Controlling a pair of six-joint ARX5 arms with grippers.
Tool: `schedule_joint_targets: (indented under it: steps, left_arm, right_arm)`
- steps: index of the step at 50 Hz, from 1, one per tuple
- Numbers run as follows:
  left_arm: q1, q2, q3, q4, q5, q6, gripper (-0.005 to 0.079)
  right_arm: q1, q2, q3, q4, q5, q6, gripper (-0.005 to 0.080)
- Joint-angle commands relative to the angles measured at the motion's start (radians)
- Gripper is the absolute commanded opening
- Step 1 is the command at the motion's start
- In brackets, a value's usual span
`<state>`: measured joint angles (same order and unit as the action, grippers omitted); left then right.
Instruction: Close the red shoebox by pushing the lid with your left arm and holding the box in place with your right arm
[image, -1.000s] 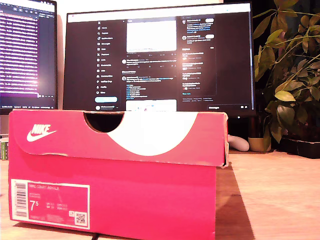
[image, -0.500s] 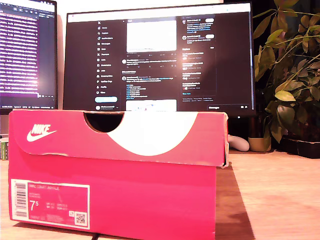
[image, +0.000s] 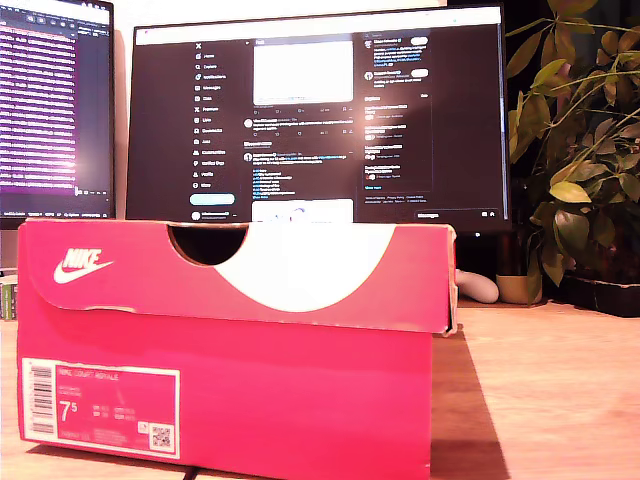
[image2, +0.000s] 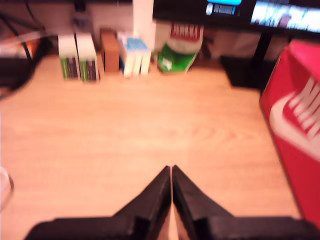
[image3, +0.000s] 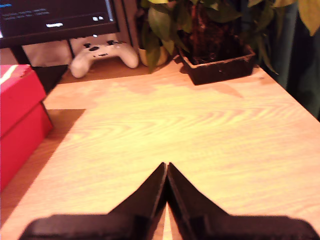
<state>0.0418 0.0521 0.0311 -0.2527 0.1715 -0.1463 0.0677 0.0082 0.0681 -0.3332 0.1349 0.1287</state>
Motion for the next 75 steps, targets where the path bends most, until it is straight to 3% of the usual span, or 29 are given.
schedule_joint_targets:
  steps: [1,10,19,33,40,64,70,75]
  left_arm:
    - [-0.003,-0.001,-0.04,0.009,-0.001,0.008,-0.0019]
    - [-0.003,-0.001,-0.041,0.008,-0.004,-0.003,-0.0019]
    - [-0.003,-0.001,-0.041,0.008,-0.004,-0.003,-0.0019]
    - [-0.003,-0.001,-0.04,0.01,0.003,-0.011,-0.0019]
    - [-0.003,-0.001,-0.04,0.01,0.004,-0.011,-0.0019]
    - [-0.003,-0.001,-0.04,0.01,0.004,-0.011,-0.0019]
    - [-0.003,-0.001,-0.04,0.01,0.004,-0.011,-0.0019]
    - [-0.003,-0.001,-0.04,0.01,0.004,-0.011,-0.0019]
  right_arm:
    - [0.005,-0.006,-0.012,0.004,0.005,-0.006,-0.0012]
    - [0.009,-0.006,-0.013,0.002,-0.006,-0.006,-0.0012]
    - [0.041,-0.006,-0.014,0.007,-0.105,-0.013,-0.0012]
    - [0.092,0.006,-0.014,0.006,-0.091,-0.051,-0.0012]
    - [0.092,0.006,-0.014,0.011,-0.045,-0.051,-0.0012]
    - [0.09,0.006,-0.014,0.011,-0.047,-0.051,-0.0012]
    - [0.051,0.006,-0.014,0.009,-0.04,-0.079,-0.0012]
    - [0.005,0.005,-0.014,0.013,-0.112,-0.114,-0.0012]
